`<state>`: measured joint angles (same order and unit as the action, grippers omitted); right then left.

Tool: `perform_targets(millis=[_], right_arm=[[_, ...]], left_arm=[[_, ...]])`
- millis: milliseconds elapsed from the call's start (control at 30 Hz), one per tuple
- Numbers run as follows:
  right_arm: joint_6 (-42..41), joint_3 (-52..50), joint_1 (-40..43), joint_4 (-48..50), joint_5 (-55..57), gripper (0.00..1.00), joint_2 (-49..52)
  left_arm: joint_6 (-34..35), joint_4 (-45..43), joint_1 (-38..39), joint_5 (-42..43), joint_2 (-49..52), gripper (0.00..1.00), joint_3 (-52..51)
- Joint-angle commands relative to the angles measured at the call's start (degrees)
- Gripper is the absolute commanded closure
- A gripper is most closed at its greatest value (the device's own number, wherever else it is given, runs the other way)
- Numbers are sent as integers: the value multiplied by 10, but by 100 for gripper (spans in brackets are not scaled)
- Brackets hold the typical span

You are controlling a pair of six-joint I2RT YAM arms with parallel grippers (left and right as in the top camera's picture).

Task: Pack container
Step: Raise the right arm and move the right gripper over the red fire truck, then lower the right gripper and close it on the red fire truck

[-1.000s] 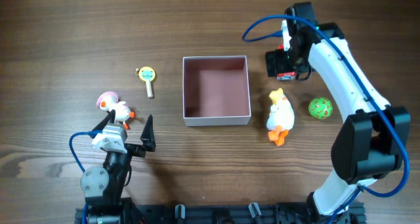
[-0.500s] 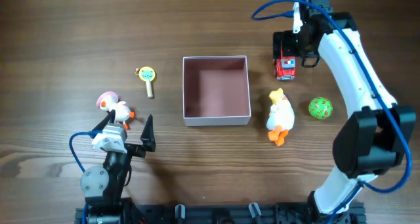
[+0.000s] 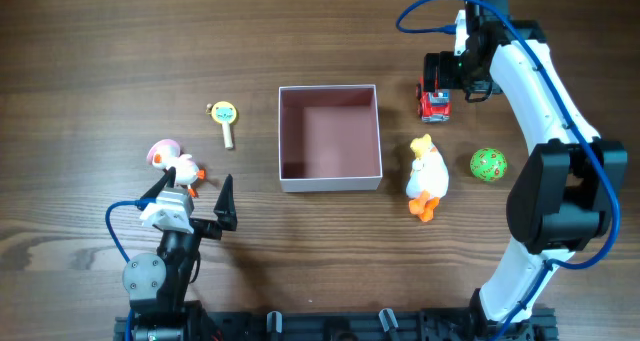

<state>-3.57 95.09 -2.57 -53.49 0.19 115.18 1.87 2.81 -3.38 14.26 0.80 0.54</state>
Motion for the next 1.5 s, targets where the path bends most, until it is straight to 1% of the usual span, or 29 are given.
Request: perform_targets(millis=[0,167,233,300,400,500,800,933,1300,1467], right_arm=[[4,10,-2,9,-42,0,1],[9,10,-3,56,-63,0,1],[30,10,-9,76,-58,0,2],[36,10,-15,85,-33,0,5],[37,10,-32,77,33,0,17],[47,10,-47,60,57,0,29],[48,10,-54,61,58,0,51],[32,10,-52,66,60,0,57],[19,10,-38,65,58,0,73],[19,10,-26,60,25,0,75]], left_arm=[[3,3,3,-2,-4,0,-2],[3,3,3,-2,-4,0,-2],[3,3,3,-2,-4,0,-2],[3,3,3,-2,-4,0,-2],[3,3,3,-2,-4,0,-2],[3,3,3,-2,-4,0,-2],[3,3,3,-2,-4,0,-2],[3,3,3,-2,-4,0,-2],[3,3,3,-2,-4,0,-2],[3,3,3,-2,-4,0,-2]])
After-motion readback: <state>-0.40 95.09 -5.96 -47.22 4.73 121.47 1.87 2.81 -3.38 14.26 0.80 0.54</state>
